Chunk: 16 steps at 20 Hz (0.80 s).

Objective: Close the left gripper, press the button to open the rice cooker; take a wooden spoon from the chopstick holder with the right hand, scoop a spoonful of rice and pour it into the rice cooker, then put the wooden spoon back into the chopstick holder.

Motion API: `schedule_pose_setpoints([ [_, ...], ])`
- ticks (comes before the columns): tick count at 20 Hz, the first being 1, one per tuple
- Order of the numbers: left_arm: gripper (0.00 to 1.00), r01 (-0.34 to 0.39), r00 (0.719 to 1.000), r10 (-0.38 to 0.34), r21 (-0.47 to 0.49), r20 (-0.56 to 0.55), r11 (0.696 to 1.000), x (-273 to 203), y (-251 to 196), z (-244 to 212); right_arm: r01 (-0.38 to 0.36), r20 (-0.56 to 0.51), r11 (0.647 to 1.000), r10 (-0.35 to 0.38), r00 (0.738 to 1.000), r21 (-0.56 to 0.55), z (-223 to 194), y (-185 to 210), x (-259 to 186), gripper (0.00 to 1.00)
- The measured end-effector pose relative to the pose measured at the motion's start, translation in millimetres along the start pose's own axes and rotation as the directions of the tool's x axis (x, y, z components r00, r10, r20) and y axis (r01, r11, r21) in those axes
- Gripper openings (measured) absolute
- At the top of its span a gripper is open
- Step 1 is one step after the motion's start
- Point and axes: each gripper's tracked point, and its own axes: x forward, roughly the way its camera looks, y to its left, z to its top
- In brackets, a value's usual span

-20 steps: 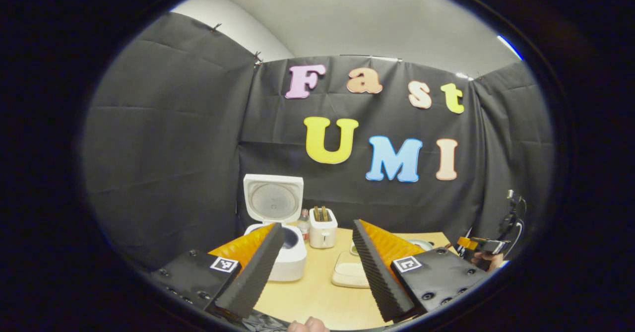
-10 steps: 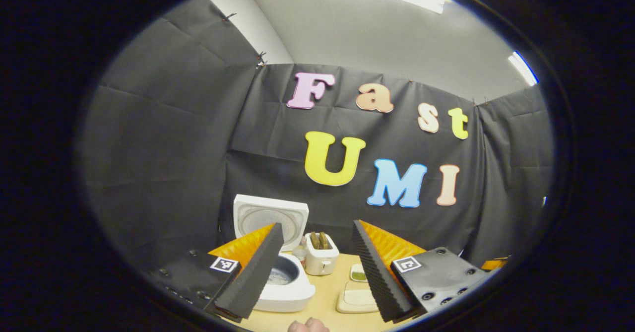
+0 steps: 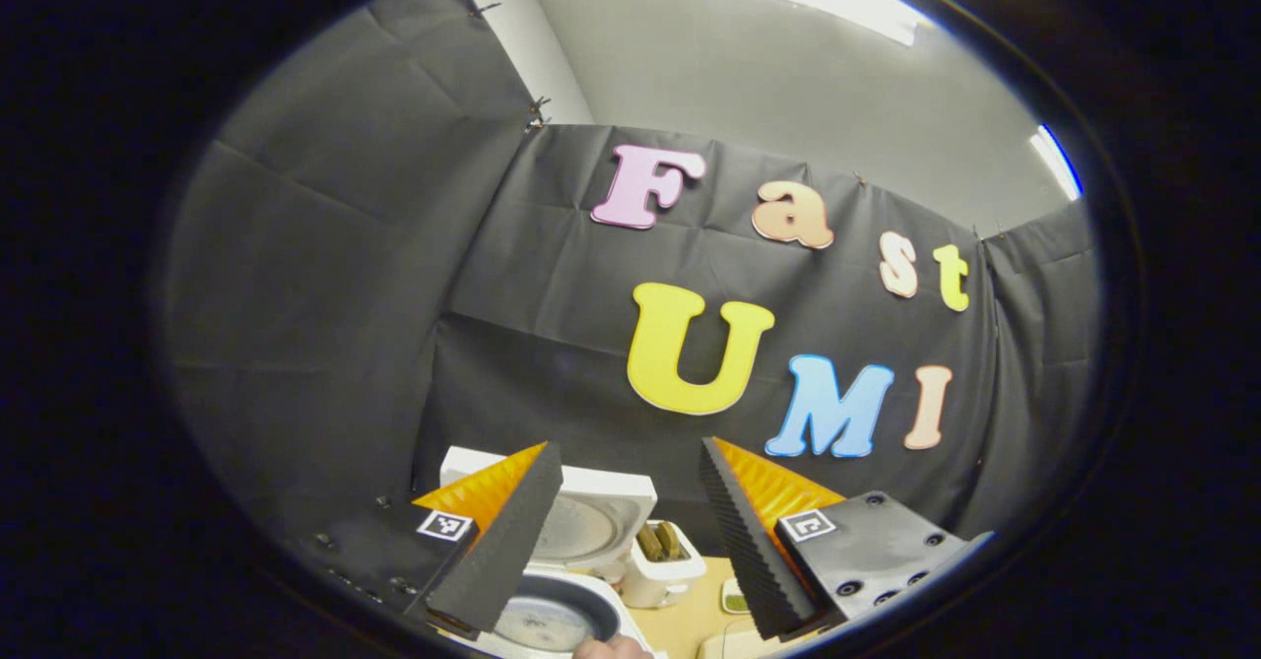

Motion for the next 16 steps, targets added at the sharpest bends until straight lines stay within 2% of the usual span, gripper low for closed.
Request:
schedule_pose_setpoints([
  [2,0.94,-0.034,0.999,0.035,0.025,-0.016,0.999,39.5,11.9,-10.3,0.000,-0.019,1.000,0.000,1.000,-0.003,-5.6,7.3,-8.9,0.83],
  [8,1.00,-0.152,0.983,0.155,0.037,-0.099,0.988,133.5,50.4,-58.4,0.001,-0.053,1.000,-0.001,0.999,0.000,-24.6,26.8,-26.4,0.82],
  [9,0.94,-0.162,0.980,0.168,0.054,-0.110,0.985,143.5,55.0,-65.0,-0.004,-0.058,1.000,0.005,0.998,0.007,-26.1,29.3,-27.4,0.82],
  [12,0.94,-0.179,0.967,0.197,0.118,-0.163,0.977,169.8,69.2,-89.4,-0.014,-0.078,1.000,0.015,0.997,0.021,-33.1,33.7,-26.7,0.82],
  [13,1.00,-0.185,0.955,0.208,0.120,-0.213,0.975,172.7,72.7,-103.9,-0.016,-0.081,1.000,0.018,0.997,0.026,-33.2,34.2,-25.3,0.82],
  [14,0.94,-0.200,0.949,0.231,0.156,-0.216,0.967,173.3,77.9,-105.9,-0.018,-0.085,0.999,0.021,0.996,0.033,-34.5,34.6,-25.2,0.82],
  [16,0.92,-0.189,0.944,0.240,0.224,-0.227,0.956,171.5,75.2,-109.5,-0.029,-0.094,0.999,0.033,0.995,0.040,-37.1,37.6,-23.1,0.83],
])
